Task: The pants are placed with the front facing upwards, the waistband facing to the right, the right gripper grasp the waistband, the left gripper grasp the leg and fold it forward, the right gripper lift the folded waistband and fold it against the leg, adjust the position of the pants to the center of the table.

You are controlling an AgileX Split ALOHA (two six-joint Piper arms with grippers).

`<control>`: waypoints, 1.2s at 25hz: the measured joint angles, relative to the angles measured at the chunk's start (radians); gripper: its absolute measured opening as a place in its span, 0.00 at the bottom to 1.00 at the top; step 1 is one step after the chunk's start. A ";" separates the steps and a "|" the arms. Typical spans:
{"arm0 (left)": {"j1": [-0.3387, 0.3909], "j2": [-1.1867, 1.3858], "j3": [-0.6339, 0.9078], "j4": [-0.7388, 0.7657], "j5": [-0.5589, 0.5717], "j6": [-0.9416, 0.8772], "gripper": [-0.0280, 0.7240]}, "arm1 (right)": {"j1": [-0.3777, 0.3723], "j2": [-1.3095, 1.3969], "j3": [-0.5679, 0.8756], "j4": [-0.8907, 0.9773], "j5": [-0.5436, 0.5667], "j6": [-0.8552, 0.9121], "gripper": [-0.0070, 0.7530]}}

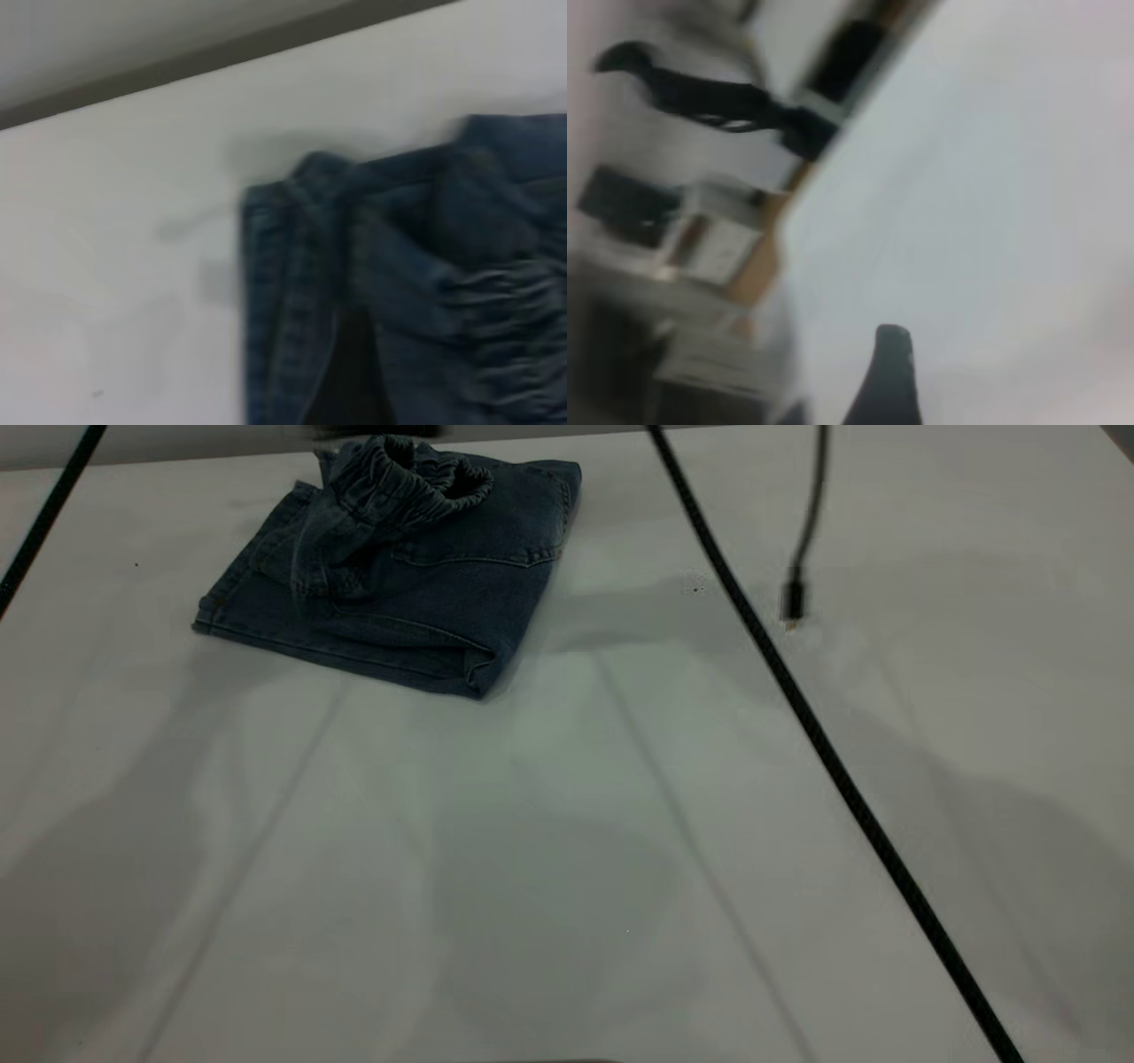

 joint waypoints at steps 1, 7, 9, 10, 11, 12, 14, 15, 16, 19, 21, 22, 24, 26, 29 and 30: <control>-0.002 0.000 0.000 -0.020 0.000 0.006 0.77 | -0.025 0.000 0.000 -0.045 -0.007 0.033 0.76; -0.045 0.029 0.000 -0.047 0.000 0.029 0.77 | -0.204 0.000 -0.002 -0.233 -0.010 0.239 0.76; -0.067 0.046 0.000 -0.050 0.000 0.037 0.77 | -0.244 0.000 -0.002 -0.278 -0.008 0.280 0.76; -0.080 0.054 0.000 -0.052 0.000 0.041 0.77 | -0.262 0.000 -0.002 -0.301 -0.006 0.297 0.76; -0.094 0.061 0.000 -0.052 0.000 0.042 0.77 | -0.276 0.000 -0.002 -0.321 -0.006 0.311 0.76; -0.106 0.070 0.000 -0.052 0.000 0.043 0.77 | -0.286 0.000 -0.002 -0.341 -0.004 0.317 0.76; -0.140 0.083 0.000 -0.052 0.000 0.044 0.77 | -0.301 0.000 -0.002 -0.371 -0.001 0.324 0.76; -0.157 0.090 0.000 -0.052 0.000 0.045 0.77 | -0.306 0.000 -0.002 -0.382 0.001 0.324 0.76; -0.179 0.096 0.000 -0.052 0.000 0.046 0.77 | -0.308 0.000 -0.002 -0.388 0.003 0.325 0.76; -0.246 0.114 0.001 -0.054 0.000 0.049 0.77 | -0.319 0.000 -0.002 -0.405 0.007 0.325 0.76; -0.286 0.126 0.001 -0.055 0.000 0.050 0.77 | -0.333 0.000 -0.002 -0.410 0.016 0.326 0.76; -0.300 0.133 0.001 -0.056 0.000 0.050 0.77 | -0.342 0.000 -0.002 -0.410 0.018 0.327 0.76; -0.319 0.148 0.003 -0.059 0.000 0.050 0.77 | -0.362 0.000 -0.002 -0.413 0.020 0.334 0.76; -0.323 0.167 0.020 -0.063 0.000 0.050 0.77 | -0.381 0.000 -0.003 -0.418 0.024 0.343 0.76; -0.320 0.194 0.054 -0.036 0.000 0.050 0.77 | -0.408 0.000 -0.003 -0.421 0.042 0.345 0.76; -0.317 0.201 0.060 -0.015 0.000 0.049 0.77 | -0.412 0.000 -0.003 -0.423 0.049 0.346 0.76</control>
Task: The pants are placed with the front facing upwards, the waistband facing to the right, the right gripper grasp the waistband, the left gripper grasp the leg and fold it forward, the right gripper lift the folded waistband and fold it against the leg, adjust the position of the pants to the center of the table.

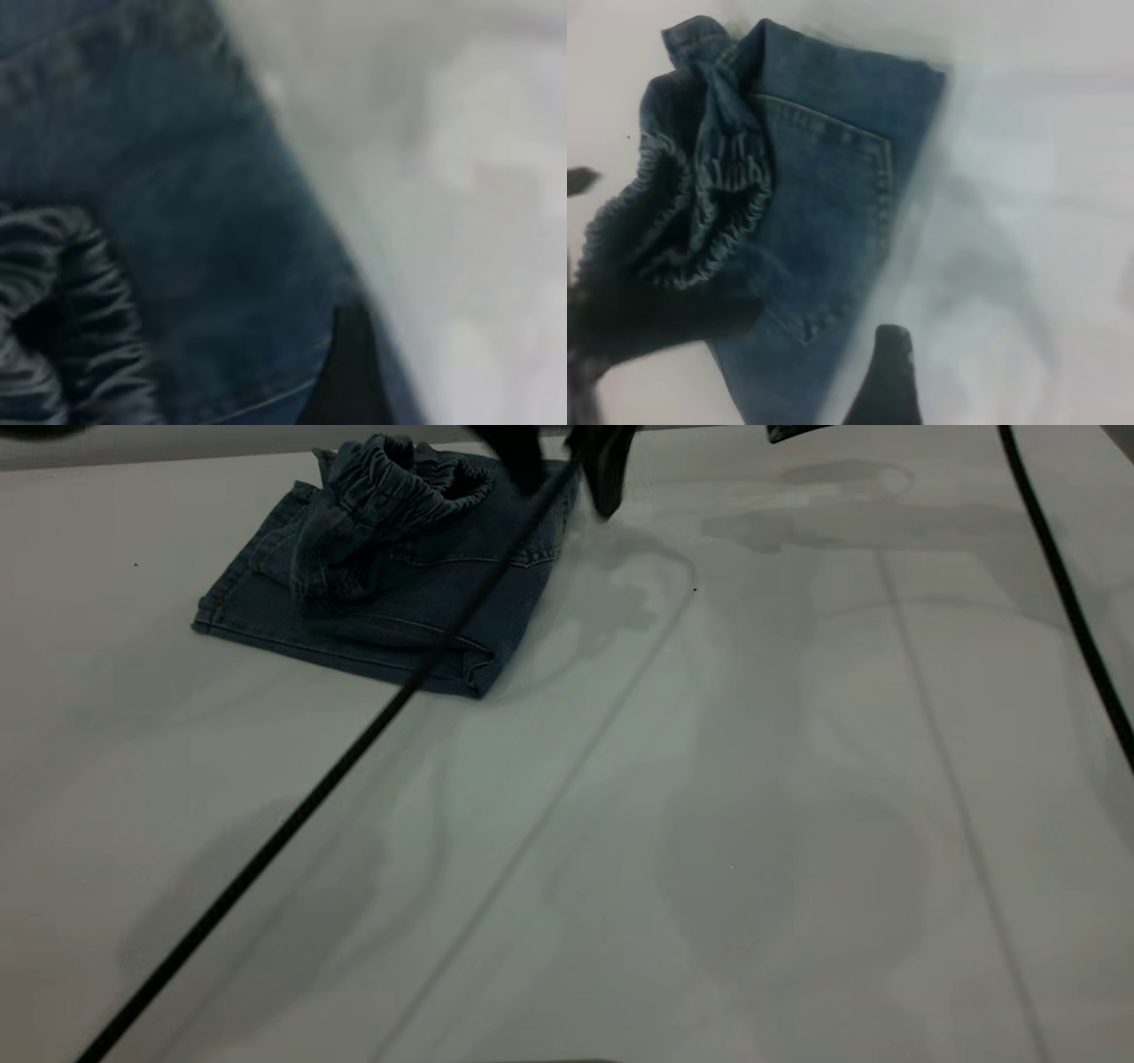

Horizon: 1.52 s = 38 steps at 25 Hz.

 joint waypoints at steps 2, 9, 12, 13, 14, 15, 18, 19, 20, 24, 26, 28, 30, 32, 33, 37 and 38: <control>0.005 0.004 0.006 0.042 0.000 -0.006 0.77 | -0.007 0.000 0.000 -0.001 0.008 0.001 0.76; 0.040 0.004 0.007 0.113 0.000 -0.016 0.77 | -0.010 0.000 0.000 -0.002 0.015 0.002 0.76; 0.075 0.004 0.007 0.152 0.000 -0.016 0.77 | -0.010 0.000 0.000 -0.002 0.017 0.002 0.76; 0.092 0.004 0.007 0.166 0.000 -0.016 0.77 | -0.010 0.000 0.000 -0.002 0.018 0.002 0.76; 0.107 0.004 0.007 0.181 0.000 -0.017 0.77 | -0.010 0.000 0.000 -0.002 0.018 0.002 0.76; 0.128 0.004 0.007 0.191 0.000 -0.023 0.77 | -0.010 0.000 0.000 -0.002 0.018 0.002 0.76; 0.183 -0.002 0.007 0.213 0.000 -0.037 0.77 | -0.010 0.000 0.000 -0.002 0.018 0.002 0.76; 0.200 -0.003 0.007 0.216 0.000 -0.038 0.77 | -0.010 0.000 0.000 -0.002 0.018 0.002 0.76; 0.215 -0.007 0.008 0.216 0.000 -0.038 0.77 | -0.010 0.000 0.000 -0.002 0.018 0.002 0.76; 0.264 -0.028 0.008 0.230 0.000 -0.037 0.77 | -0.010 0.000 0.000 -0.002 0.017 0.002 0.76; 0.290 -0.035 0.008 0.257 0.000 -0.038 0.77 | -0.010 0.000 0.000 -0.002 0.017 0.002 0.76; 0.317 -0.041 0.008 0.271 0.000 -0.038 0.77 | -0.010 0.000 0.000 -0.002 0.017 0.002 0.76; 0.333 -0.052 0.008 0.281 0.000 -0.038 0.77 | -0.010 0.000 0.000 -0.002 0.017 0.002 0.76; 0.333 -0.070 0.008 0.277 0.000 -0.038 0.77 | -0.010 0.000 0.000 -0.002 0.015 0.002 0.76; 0.329 -0.075 0.008 0.266 0.000 -0.038 0.77 | -0.010 0.000 0.000 -0.002 0.014 0.002 0.76; 0.304 -0.088 0.008 0.124 0.000 -0.002 0.77 | -0.010 0.000 0.000 -0.002 0.012 0.002 0.76; 0.297 -0.085 0.008 0.085 0.000 0.032 0.77 | -0.010 0.000 0.000 -0.001 0.011 0.002 0.76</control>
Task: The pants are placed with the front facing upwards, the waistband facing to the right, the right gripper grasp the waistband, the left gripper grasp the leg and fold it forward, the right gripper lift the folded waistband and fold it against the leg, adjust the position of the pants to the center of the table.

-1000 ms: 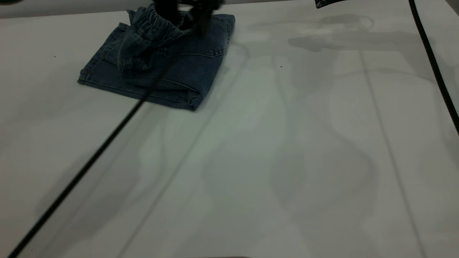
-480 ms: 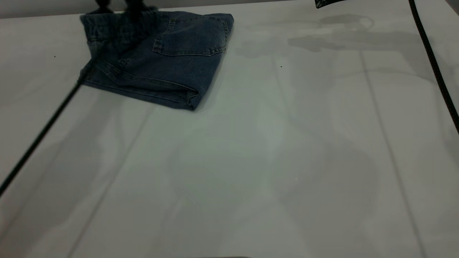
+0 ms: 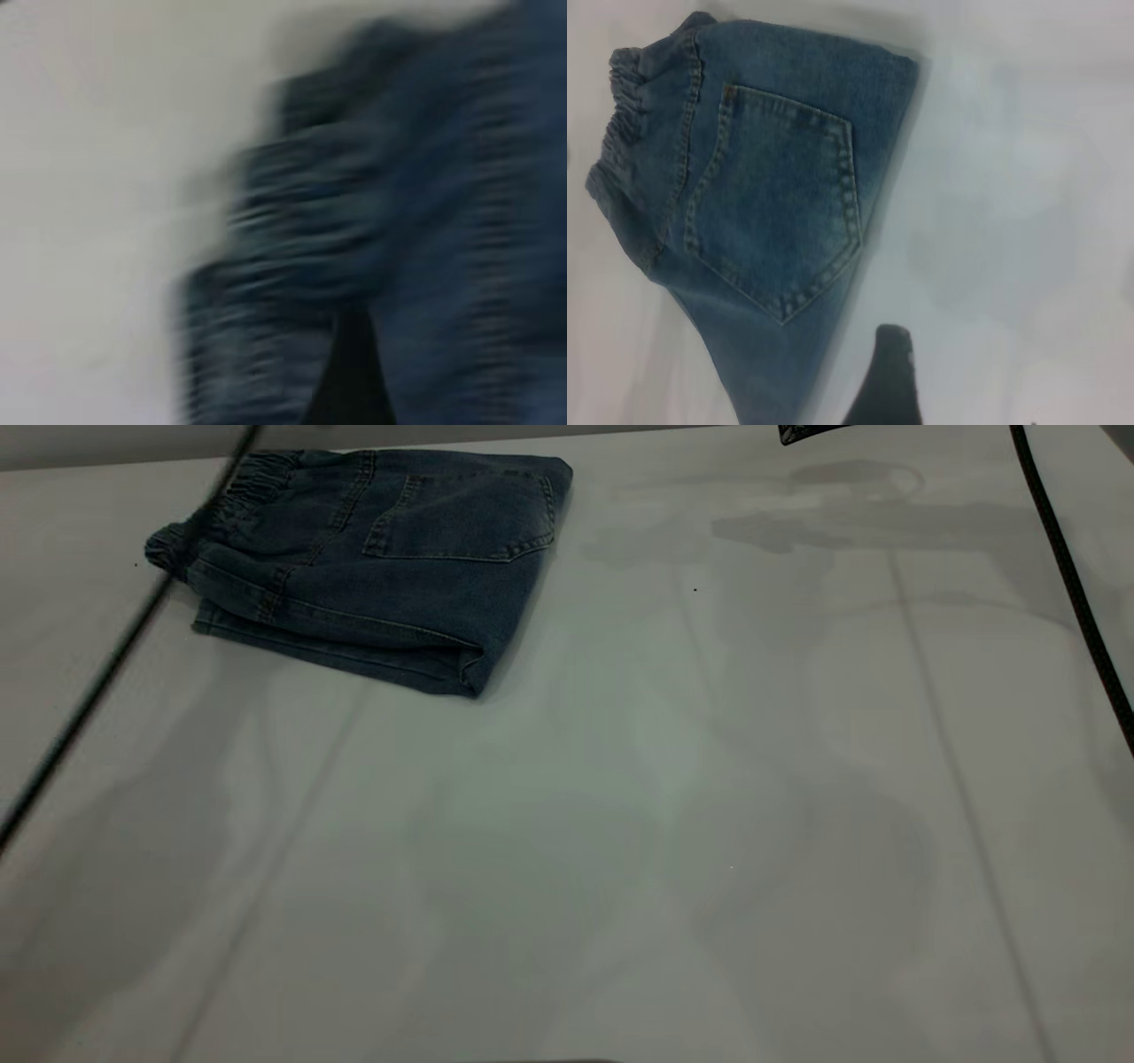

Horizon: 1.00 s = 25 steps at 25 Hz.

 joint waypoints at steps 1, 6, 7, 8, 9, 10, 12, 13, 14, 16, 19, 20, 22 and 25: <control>-0.006 0.008 0.000 -0.028 0.000 0.044 0.77 | 0.000 0.000 0.000 0.000 -0.001 0.000 0.76; -0.021 0.071 0.000 -0.054 0.000 0.297 0.77 | 0.000 0.000 0.000 0.000 0.000 0.000 0.76; -0.021 0.085 0.000 -0.049 0.000 0.342 0.77 | 0.000 0.000 0.000 0.000 0.002 0.000 0.76; -0.021 0.099 0.000 -0.049 0.000 0.385 0.77 | 0.000 0.000 0.000 0.000 0.004 0.000 0.76; -0.020 0.113 0.000 -0.049 0.000 0.424 0.77 | 0.000 0.000 0.000 0.000 0.007 0.000 0.76; -0.020 0.125 0.000 -0.049 0.000 0.453 0.77 | 0.000 0.000 0.000 0.000 0.010 0.000 0.76; -0.020 0.156 0.000 -0.049 0.000 0.503 0.77 | 0.000 0.000 0.000 0.000 0.017 0.000 0.76; -0.020 0.168 0.000 -0.054 0.000 0.515 0.77 | 0.000 0.000 0.000 0.000 0.020 0.000 0.76; -0.020 0.182 -0.001 -0.049 0.000 0.518 0.77 | 0.000 0.000 0.000 0.000 0.021 0.001 0.76; -0.020 0.191 -0.009 -0.061 0.000 0.506 0.77 | 0.000 0.000 0.000 0.000 0.022 0.001 0.76; -0.022 0.196 -0.011 -0.064 0.000 0.405 0.77 | 0.000 0.000 0.000 0.000 0.023 0.001 0.76; -0.026 0.196 -0.011 -0.064 0.000 0.353 0.77 | 0.000 0.000 0.000 0.000 0.023 0.001 0.76; -0.042 0.196 -0.012 -0.049 0.000 0.253 0.77 | 0.000 0.000 0.000 0.000 0.023 0.001 0.76; -0.087 0.196 -0.012 -0.029 0.000 0.106 0.77 | 0.000 0.000 0.000 0.000 0.023 0.001 0.76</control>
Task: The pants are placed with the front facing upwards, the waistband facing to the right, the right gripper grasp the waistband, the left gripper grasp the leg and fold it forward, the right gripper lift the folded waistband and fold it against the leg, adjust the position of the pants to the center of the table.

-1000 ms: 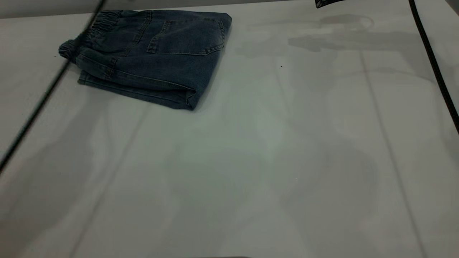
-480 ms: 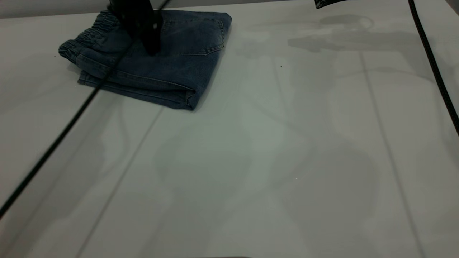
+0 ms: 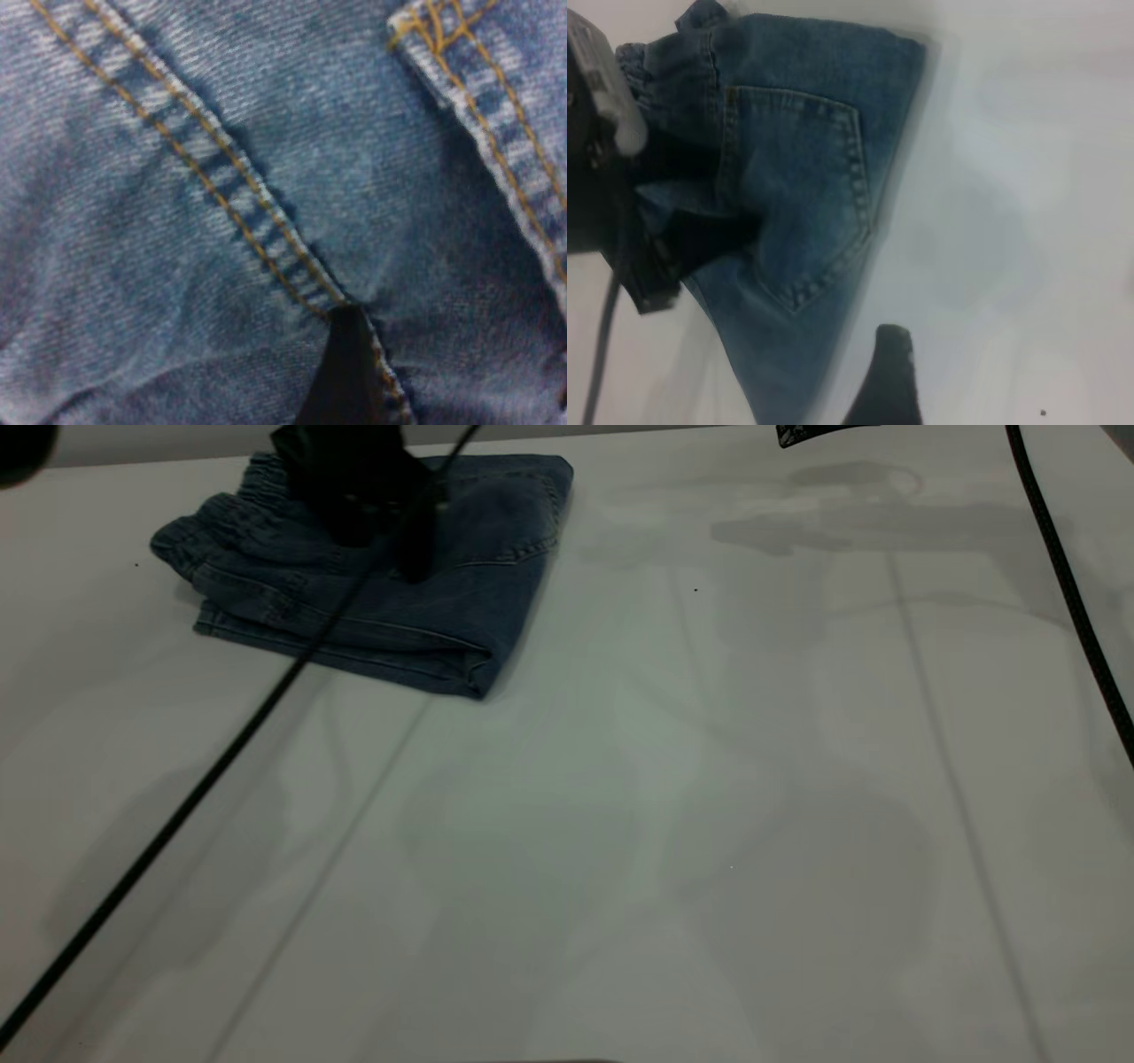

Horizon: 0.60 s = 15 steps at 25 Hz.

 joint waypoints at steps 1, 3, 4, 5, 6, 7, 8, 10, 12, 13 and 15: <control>-0.017 0.001 0.000 -0.001 0.000 -0.053 0.77 | 0.000 0.000 0.000 0.000 0.000 0.000 0.76; -0.061 0.002 0.000 -0.004 0.000 -0.151 0.77 | 0.000 0.000 0.000 0.000 0.000 0.000 0.76; -0.079 0.002 0.000 -0.009 0.000 -0.197 0.77 | 0.000 0.000 0.000 0.000 -0.001 0.000 0.76; -0.100 0.003 0.000 -0.011 0.000 -0.232 0.77 | 0.000 0.000 0.000 0.000 -0.002 0.000 0.76; -0.119 0.003 0.000 -0.014 0.000 -0.257 0.77 | 0.000 0.000 0.000 0.000 -0.005 0.000 0.76; -0.135 0.003 0.000 -0.020 0.000 -0.280 0.77 | 0.000 0.000 0.000 0.000 -0.007 0.000 0.76; -0.147 0.004 0.000 -0.020 0.000 -0.306 0.77 | 0.000 0.000 0.000 0.000 -0.009 0.000 0.76; -0.170 0.006 0.000 -0.020 0.000 -0.353 0.77 | 0.000 0.000 0.000 0.000 -0.010 0.000 0.76; -0.180 0.006 0.000 -0.020 0.000 -0.383 0.77 | -0.002 0.000 0.000 0.000 -0.010 0.000 0.76; -0.183 0.006 0.000 -0.027 0.000 -0.389 0.77 | -0.003 0.000 0.000 0.000 -0.010 0.000 0.76; -0.184 0.005 0.000 -0.028 0.000 -0.386 0.77 | -0.010 0.000 0.000 0.000 -0.010 0.000 0.76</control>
